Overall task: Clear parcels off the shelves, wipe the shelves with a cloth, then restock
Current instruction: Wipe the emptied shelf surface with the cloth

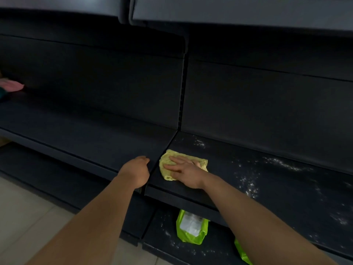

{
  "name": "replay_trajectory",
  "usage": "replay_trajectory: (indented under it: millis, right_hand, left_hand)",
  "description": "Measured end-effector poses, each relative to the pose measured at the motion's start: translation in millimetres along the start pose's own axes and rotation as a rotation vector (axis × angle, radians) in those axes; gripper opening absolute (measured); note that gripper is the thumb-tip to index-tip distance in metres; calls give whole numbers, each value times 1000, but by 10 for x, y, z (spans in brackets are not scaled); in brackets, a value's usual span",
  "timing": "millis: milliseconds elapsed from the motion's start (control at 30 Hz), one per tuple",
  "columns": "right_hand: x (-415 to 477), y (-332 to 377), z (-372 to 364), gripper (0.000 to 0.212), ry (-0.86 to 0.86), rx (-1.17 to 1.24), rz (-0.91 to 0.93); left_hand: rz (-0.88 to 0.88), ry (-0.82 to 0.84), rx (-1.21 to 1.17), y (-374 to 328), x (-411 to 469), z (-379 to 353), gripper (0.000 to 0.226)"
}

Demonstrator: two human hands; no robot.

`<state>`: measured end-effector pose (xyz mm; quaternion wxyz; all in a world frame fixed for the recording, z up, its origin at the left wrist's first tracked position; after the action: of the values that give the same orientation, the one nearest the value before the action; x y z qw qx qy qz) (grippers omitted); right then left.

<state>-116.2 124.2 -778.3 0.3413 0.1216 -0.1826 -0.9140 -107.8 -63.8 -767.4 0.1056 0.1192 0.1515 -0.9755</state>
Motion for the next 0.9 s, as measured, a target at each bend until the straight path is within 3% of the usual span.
replay_trajectory:
  millis: [400, 600, 900]
  right_hand:
    - [702, -537, 275, 57, -51, -111, -135]
    - [887, -628, 403, 63, -72, -174, -282]
    - [818, -870, 510, 61, -178, -98, -497]
  left_hand:
    - [6, -186, 225, -448, 255, 13, 45]
    - [97, -163, 376, -679, 316, -115, 53]
    - [138, -168, 372, -684, 337, -195, 55]
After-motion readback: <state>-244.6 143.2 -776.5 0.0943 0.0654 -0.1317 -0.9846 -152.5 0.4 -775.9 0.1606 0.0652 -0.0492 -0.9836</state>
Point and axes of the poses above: each hand's wrist, its own x-axis towards the middle knuckle, its own z-axis out of the back of the hand, y = z × x, the point moved 3 cm from there along x, towards the middle knuckle, and after that the axes turned 15 degrees about z, right-handed, at the moved point
